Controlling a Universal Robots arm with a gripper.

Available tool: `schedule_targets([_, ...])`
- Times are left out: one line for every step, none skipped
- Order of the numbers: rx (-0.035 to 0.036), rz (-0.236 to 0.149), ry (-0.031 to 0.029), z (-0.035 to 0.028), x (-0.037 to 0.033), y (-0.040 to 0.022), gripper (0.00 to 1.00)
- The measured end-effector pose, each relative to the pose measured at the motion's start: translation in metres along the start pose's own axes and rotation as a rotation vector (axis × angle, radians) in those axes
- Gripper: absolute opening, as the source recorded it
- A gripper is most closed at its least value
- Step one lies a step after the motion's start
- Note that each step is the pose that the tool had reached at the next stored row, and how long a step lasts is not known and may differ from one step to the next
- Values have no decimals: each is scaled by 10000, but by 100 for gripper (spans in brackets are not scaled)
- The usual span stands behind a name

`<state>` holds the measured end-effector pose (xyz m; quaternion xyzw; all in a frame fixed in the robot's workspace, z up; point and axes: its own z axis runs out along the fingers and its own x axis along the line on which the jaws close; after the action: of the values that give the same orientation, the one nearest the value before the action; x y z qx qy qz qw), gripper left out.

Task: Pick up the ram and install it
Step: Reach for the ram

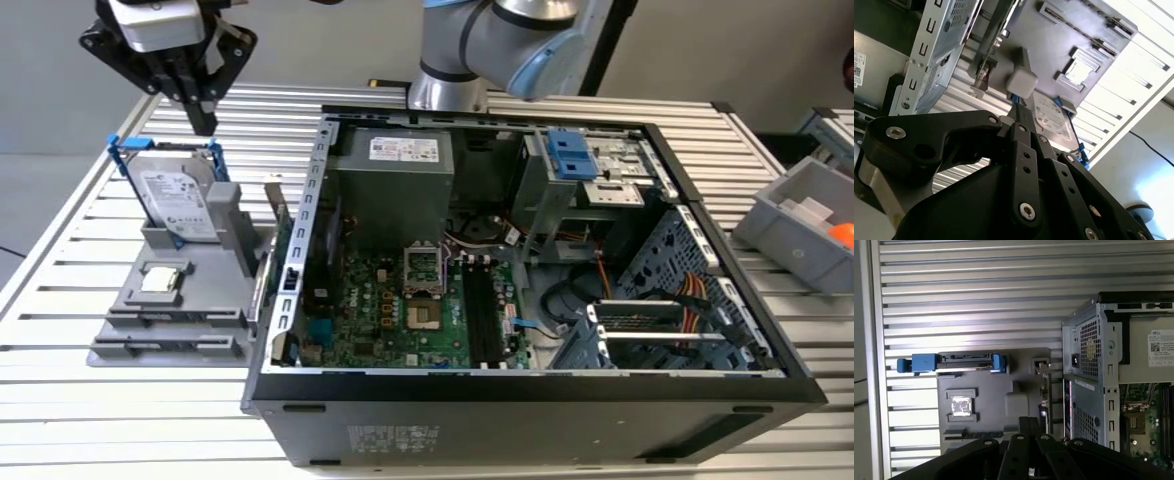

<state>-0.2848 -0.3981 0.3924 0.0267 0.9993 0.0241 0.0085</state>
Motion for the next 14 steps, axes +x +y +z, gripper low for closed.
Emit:
schedule_targets([-1, -43, 2, 0, 6, 0, 0])
schedule_targets([-1, -91, 5, 0, 14, -1, 0])
schedule_targets([-2, -134, 6, 0, 23, -1, 0])
schedule_targets([-3, -171, 8, -1, 33, -2, 0])
schedule_targets([-3, -195, 9, -1, 44, -2, 0])
schedule_targets([-3, -210, 10, -1, 53, -3, 0])
schedule_targets([-3, -222, 11, -1, 62, -3, 0])
schedule_targets([-4, -229, 11, -1, 69, -3, 0])
schedule_targets([-4, -236, 11, -1, 76, -4, 0])
schedule_targets([-4, -242, 12, -2, 83, -4, 0])
schedule_targets([-3, -246, 12, -2, 90, -5, 0])
schedule_targets([-4, -249, 12, -2, 97, -5, 0])
schedule_targets([-4, -253, 12, -2, 104, -5, 0])
schedule_targets([-4, -256, 13, -2, 111, -6, 0])
